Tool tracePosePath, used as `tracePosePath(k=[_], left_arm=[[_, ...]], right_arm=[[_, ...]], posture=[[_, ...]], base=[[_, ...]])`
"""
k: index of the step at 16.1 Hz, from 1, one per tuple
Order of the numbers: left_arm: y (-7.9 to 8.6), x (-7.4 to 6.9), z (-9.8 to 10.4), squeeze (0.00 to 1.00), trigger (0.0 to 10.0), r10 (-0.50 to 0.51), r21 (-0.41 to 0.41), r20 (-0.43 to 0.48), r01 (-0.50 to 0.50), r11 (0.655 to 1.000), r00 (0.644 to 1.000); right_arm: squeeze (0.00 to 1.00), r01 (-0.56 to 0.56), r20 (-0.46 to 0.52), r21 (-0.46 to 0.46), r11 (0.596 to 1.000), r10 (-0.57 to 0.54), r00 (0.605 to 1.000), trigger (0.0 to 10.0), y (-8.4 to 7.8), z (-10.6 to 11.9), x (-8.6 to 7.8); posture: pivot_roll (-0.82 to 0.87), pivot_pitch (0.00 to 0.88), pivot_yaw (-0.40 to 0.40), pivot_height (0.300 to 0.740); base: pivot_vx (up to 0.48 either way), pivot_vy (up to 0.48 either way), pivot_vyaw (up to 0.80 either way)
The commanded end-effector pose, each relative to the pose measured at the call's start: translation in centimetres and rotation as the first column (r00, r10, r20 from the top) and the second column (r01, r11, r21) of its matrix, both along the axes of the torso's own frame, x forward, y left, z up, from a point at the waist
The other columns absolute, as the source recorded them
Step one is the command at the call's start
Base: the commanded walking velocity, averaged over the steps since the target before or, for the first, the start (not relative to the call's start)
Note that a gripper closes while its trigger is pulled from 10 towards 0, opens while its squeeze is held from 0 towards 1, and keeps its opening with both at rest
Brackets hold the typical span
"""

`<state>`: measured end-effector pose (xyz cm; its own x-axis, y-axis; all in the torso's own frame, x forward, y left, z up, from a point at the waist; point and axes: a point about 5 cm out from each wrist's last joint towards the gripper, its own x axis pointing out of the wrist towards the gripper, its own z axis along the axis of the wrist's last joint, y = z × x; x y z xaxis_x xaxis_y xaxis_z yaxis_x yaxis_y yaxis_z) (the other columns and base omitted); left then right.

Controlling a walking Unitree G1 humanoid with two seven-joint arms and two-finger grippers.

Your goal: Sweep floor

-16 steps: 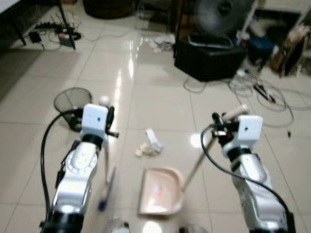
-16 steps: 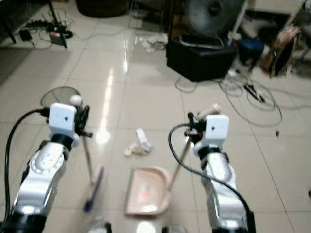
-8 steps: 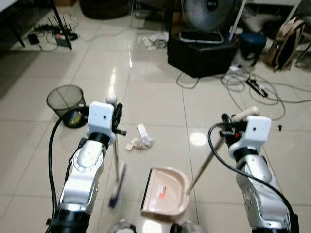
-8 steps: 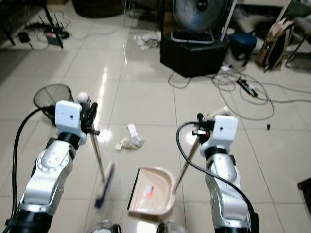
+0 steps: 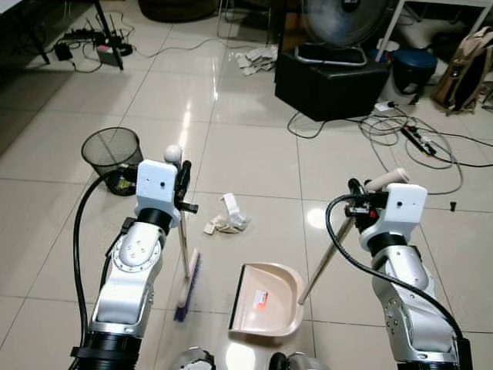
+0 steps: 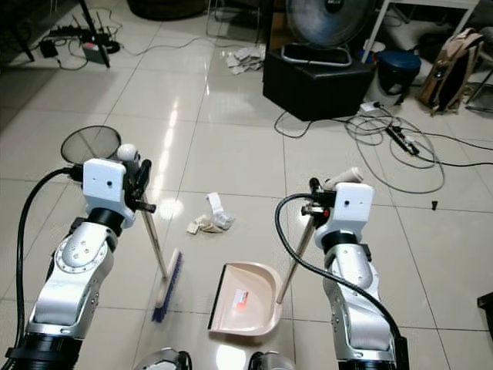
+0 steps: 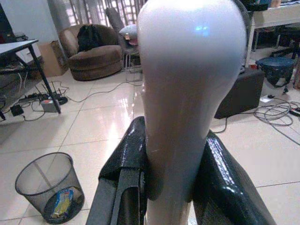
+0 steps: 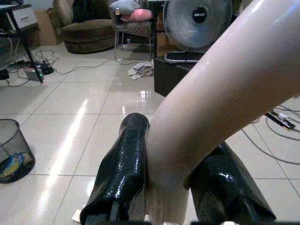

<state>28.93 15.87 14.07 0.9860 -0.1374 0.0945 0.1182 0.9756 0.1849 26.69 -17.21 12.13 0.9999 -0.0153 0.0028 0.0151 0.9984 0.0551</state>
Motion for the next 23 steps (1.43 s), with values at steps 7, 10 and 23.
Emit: tracePosePath(k=[7, 10, 23], left_arm=[[-0.12, 0.36, 0.89, 0.00, 10.0, -0.018, 0.014, 0.048, 0.017, 1.000, 0.999], [-0.08, 0.39, 0.88, 0.00, 10.0, -0.025, 0.020, 0.050, 0.024, 1.000, 0.998], [0.00, 0.32, 0.96, 0.00, 10.0, -0.025, 0.018, 0.052, 0.024, 1.000, 0.998]], right_arm=[[0.00, -0.021, 0.056, -0.002, 1.000, 0.021, 0.998, 10.0, 0.24, 0.91, 0.23], [0.00, -0.028, 0.063, 0.001, 1.000, 0.028, 0.998, 10.0, 0.46, 0.89, 0.19], [0.00, -0.035, 0.073, 0.006, 0.999, 0.035, 0.997, 10.0, 0.50, 1.04, 0.13]], posture=[[0.01, 0.077, 0.003, 0.740], [0.01, 0.071, 0.007, 0.740], [0.01, 0.090, 0.006, 0.740]], base=[[0.339, 0.000, 0.00], [0.354, 0.000, 0.00], [0.387, 0.000, 0.00]])
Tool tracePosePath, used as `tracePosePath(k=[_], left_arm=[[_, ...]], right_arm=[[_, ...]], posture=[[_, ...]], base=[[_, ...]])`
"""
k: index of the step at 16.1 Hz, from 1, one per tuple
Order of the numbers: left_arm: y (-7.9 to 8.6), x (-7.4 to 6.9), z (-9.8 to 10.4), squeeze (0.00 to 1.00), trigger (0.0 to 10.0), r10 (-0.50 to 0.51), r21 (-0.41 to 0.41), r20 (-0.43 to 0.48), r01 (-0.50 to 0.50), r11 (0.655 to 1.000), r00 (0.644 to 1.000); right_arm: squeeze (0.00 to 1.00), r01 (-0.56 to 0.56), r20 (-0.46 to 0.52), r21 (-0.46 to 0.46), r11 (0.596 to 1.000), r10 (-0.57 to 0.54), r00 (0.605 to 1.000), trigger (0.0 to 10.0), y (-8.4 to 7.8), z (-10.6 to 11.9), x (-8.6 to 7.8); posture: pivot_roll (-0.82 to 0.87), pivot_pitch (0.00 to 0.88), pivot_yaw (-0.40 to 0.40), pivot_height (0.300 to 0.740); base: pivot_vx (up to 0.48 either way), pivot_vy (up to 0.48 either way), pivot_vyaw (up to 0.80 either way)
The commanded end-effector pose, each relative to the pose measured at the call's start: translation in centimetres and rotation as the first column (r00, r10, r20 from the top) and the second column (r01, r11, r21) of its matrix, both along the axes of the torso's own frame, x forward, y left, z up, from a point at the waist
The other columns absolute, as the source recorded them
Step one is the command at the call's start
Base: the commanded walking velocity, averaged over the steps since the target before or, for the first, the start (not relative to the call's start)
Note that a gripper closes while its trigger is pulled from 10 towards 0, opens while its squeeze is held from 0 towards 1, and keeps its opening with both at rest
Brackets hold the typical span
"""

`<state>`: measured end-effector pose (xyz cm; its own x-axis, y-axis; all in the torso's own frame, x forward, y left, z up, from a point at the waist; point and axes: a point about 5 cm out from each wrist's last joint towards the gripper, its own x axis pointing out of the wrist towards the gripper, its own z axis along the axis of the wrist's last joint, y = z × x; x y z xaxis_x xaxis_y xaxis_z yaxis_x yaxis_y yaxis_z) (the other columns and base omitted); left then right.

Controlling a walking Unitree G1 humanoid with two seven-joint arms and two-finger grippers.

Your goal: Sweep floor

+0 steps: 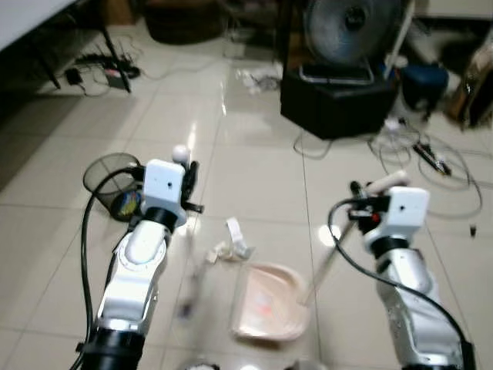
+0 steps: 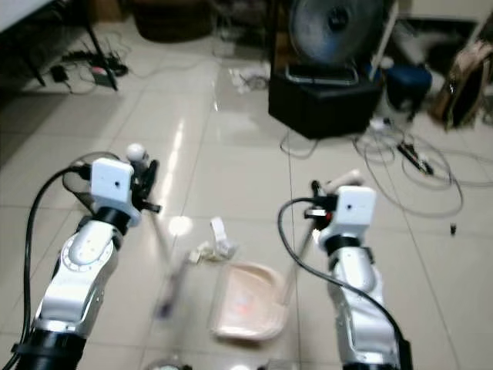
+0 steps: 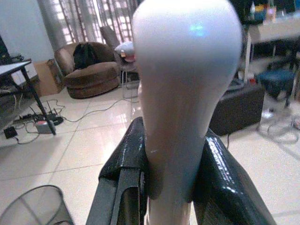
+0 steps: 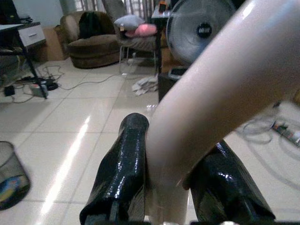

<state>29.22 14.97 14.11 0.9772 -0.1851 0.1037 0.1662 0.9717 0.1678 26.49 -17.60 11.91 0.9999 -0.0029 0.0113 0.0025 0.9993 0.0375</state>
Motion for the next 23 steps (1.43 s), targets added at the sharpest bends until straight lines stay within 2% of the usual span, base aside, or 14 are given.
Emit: tracePosePath(k=[1, 3, 10, 13, 23], left_arm=[[0.94, 0.04, 0.92, 0.00, 10.0, 0.027, 0.034, 0.047, -0.029, 0.999, 0.999], [0.96, 0.09, 0.89, 0.00, 10.0, 0.029, 0.035, 0.044, -0.031, 0.999, 0.999], [0.98, 0.22, 0.92, 0.00, 10.0, 0.025, 0.036, 0.046, -0.027, 0.999, 0.999], [1.09, 0.29, 0.93, 0.00, 10.0, 0.025, 0.040, 0.047, -0.027, 0.999, 0.999], [0.95, 0.57, 0.87, 0.00, 10.0, 0.020, 0.041, 0.045, -0.022, 0.999, 0.999]], right_arm=[[0.00, -0.025, 0.063, 0.023, 0.999, 0.024, 0.998, 10.0, 0.92, 1.25, 0.33], [0.00, -0.036, 0.067, 0.040, 0.999, 0.033, 0.997, 10.0, 1.00, 1.29, 0.28], [0.00, -0.033, 0.061, 0.003, 0.999, 0.032, 0.998, 10.0, 0.99, 1.18, 0.32], [0.00, -0.033, 0.061, 0.007, 0.999, 0.032, 0.998, 10.0, 1.07, 1.15, 0.35], [0.00, -0.011, 0.068, 0.029, 1.000, 0.009, 0.998, 10.0, 0.70, 1.18, 0.60]], posture=[[0.01, 0.092, 0.006, 0.740], [0.01, 0.092, 0.006, 0.740], [0.01, 0.090, 0.009, 0.740], [0.01, 0.088, 0.014, 0.740], [0.01, 0.083, 0.019, 0.740]], base=[[0.405, 0.000, 0.00], [0.403, 0.000, 0.00], [0.403, 0.000, 0.00], [0.404, 0.000, 0.69], [0.393, 0.000, 0.00]])
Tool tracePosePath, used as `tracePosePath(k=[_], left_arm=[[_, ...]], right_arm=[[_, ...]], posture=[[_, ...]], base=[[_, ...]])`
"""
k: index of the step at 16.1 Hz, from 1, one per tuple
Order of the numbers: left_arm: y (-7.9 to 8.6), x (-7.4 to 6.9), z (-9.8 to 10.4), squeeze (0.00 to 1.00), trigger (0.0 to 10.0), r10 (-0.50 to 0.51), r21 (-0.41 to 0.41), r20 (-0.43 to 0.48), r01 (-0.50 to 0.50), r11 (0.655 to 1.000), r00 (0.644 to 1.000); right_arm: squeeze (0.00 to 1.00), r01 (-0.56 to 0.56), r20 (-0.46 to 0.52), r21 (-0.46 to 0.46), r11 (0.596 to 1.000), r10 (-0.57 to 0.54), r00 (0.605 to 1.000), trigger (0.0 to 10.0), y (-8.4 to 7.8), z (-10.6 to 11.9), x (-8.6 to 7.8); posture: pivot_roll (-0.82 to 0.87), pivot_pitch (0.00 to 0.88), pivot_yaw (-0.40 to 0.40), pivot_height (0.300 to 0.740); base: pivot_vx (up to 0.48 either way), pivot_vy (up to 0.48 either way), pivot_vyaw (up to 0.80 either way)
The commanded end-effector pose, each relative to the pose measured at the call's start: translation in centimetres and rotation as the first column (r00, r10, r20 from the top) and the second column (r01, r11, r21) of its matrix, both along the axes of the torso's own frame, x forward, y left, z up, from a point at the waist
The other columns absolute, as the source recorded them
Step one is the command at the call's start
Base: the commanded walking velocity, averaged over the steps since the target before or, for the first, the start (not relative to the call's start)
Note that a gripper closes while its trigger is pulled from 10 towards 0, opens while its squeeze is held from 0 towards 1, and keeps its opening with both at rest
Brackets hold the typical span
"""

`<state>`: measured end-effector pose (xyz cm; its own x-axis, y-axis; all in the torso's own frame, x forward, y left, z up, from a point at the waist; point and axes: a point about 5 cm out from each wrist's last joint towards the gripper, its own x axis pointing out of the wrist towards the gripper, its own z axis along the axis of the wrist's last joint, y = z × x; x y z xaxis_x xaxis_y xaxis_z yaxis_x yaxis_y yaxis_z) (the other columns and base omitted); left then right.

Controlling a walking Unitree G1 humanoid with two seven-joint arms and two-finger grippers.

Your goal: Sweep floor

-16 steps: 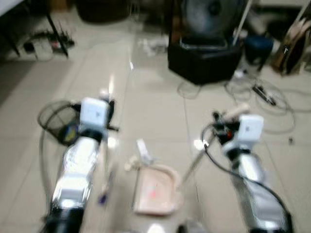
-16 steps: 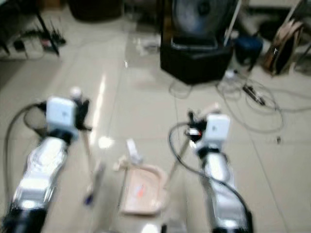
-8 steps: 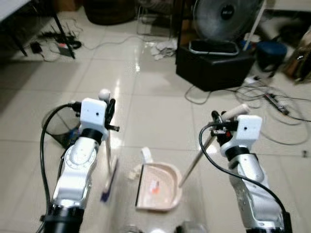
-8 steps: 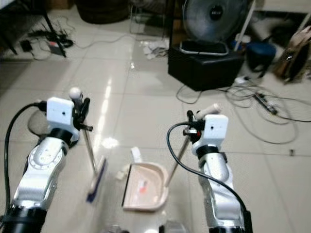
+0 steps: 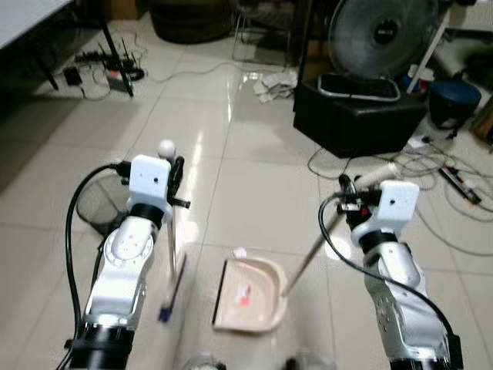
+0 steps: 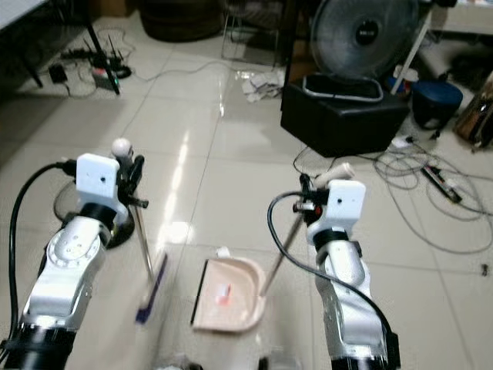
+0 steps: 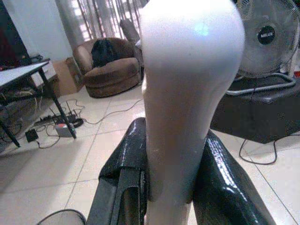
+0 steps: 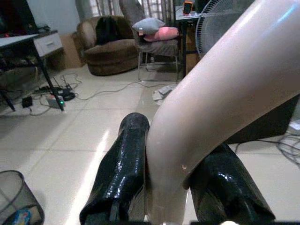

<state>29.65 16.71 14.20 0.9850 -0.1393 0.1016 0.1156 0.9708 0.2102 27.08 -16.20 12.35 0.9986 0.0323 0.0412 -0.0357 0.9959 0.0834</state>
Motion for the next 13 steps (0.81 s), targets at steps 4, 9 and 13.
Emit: tracePosePath(k=[4, 9, 13], left_arm=[[-0.8, 0.2, 0.6, 0.00, 10.0, -0.026, -0.003, 0.031, 0.026, 1.000, 0.999], [-0.8, 0.5, 0.3, 0.00, 10.0, -0.021, 0.002, 0.022, 0.021, 1.000, 1.000], [-0.6, 1.1, -0.3, 0.00, 10.0, -0.008, 0.030, 0.020, 0.008, 1.000, 1.000]], right_arm=[[0.00, 0.032, 0.044, -0.019, 0.999, -0.031, 0.999, 10.0, -0.8, 0.8, 0.1], [0.00, 0.074, 0.047, -0.053, 0.996, -0.072, 0.996, 10.0, -1.8, 0.9, 0.5], [0.00, 0.129, 0.079, -0.077, 0.989, -0.123, 0.989, 10.0, -3.2, 1.1, 0.6]], posture=[[0.01, 0.081, 0.022, 0.740], [0.01, 0.081, 0.038, 0.740], [0.00, 0.081, 0.045, 0.740]], base=[[0.338, 0.000, 0.00], [0.000, 0.000, 0.00], [0.000, 0.000, 0.00]])
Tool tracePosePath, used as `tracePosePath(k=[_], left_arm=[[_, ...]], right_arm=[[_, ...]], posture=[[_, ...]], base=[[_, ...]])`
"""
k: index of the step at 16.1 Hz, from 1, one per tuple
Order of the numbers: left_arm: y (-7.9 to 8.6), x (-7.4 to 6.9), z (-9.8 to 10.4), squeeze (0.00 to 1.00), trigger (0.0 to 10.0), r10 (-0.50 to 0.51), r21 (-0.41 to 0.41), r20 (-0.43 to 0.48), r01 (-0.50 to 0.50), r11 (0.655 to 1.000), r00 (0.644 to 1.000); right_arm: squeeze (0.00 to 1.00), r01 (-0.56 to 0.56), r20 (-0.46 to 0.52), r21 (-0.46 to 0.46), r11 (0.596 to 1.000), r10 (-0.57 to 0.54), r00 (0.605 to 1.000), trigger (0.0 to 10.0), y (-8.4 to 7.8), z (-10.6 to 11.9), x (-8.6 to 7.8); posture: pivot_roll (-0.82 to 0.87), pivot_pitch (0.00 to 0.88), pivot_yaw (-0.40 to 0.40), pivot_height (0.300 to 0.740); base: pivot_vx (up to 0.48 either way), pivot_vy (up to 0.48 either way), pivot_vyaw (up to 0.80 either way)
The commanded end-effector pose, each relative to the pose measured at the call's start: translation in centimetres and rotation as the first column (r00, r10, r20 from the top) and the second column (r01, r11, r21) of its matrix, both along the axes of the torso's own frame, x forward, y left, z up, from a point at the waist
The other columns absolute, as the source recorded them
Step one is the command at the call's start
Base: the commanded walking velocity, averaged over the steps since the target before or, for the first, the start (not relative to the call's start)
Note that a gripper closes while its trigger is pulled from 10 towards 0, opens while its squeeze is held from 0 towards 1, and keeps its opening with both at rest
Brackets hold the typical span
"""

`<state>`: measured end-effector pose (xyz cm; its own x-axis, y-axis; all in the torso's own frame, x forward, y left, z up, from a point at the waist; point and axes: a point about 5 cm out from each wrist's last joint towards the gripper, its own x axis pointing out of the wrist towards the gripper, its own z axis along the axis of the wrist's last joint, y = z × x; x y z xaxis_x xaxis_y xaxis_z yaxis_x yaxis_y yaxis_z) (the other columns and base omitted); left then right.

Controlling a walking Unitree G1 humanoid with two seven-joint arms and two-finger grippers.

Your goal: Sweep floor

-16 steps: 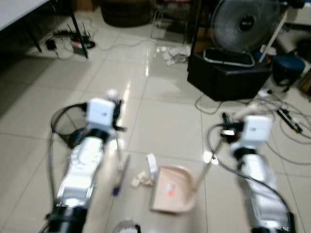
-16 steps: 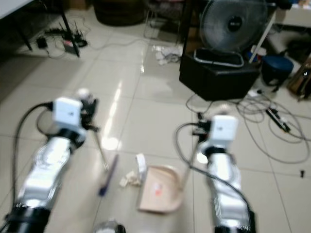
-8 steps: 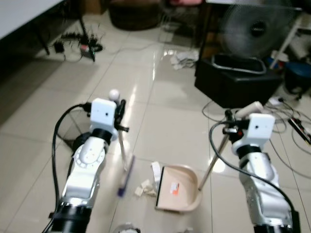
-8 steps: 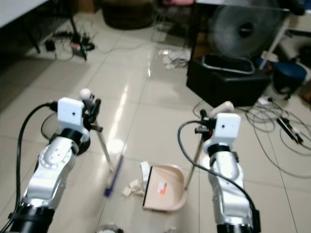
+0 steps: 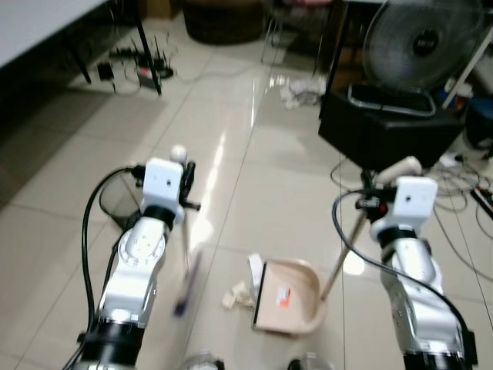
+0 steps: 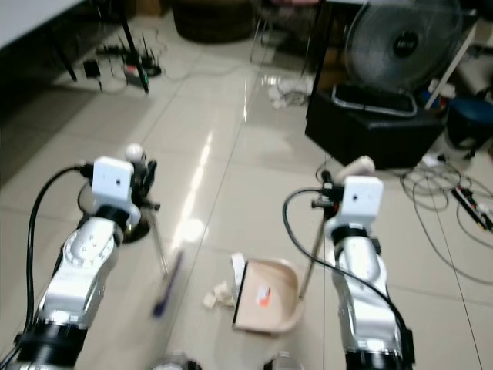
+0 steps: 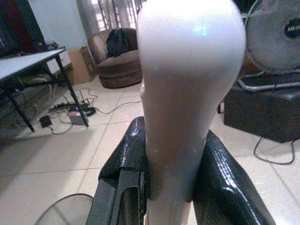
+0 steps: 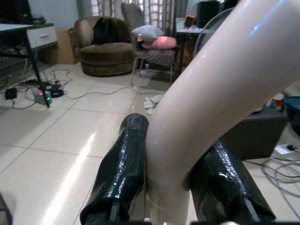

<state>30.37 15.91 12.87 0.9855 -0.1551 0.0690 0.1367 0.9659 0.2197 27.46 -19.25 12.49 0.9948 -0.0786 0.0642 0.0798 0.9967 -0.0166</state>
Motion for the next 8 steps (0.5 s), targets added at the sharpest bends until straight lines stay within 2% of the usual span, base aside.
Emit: tracePosePath(k=[1, 6, 8], left_arm=[[0.1, 0.6, 0.7, 0.00, 10.0, 0.000, 0.031, 0.047, -0.002, 1.000, 0.999], [-0.3, 1.5, 0.0, 0.00, 10.0, -0.015, 0.012, 0.044, 0.015, 1.000, 0.999], [-0.3, 1.7, -0.2, 0.00, 10.0, -0.021, 0.007, 0.039, 0.020, 1.000, 0.999]], right_arm=[[0.00, 0.027, 0.045, -0.022, 0.999, -0.026, 0.999, 10.0, -0.9, 0.6, 0.3], [0.00, 0.062, 0.038, -0.128, 0.990, -0.058, 0.998, 10.0, -2.7, -0.2, 1.2], [0.00, 0.066, 0.044, -0.145, 0.987, -0.061, 0.997, 10.0, -2.9, -0.3, 1.6]], posture=[[0.00, 0.081, 0.044, 0.740], [0.01, 0.092, 0.048, 0.740], [0.01, 0.113, 0.048, 0.740]], base=[[0.000, 0.000, 0.00], [0.000, 0.000, 0.00], [0.000, 0.000, 0.00]])
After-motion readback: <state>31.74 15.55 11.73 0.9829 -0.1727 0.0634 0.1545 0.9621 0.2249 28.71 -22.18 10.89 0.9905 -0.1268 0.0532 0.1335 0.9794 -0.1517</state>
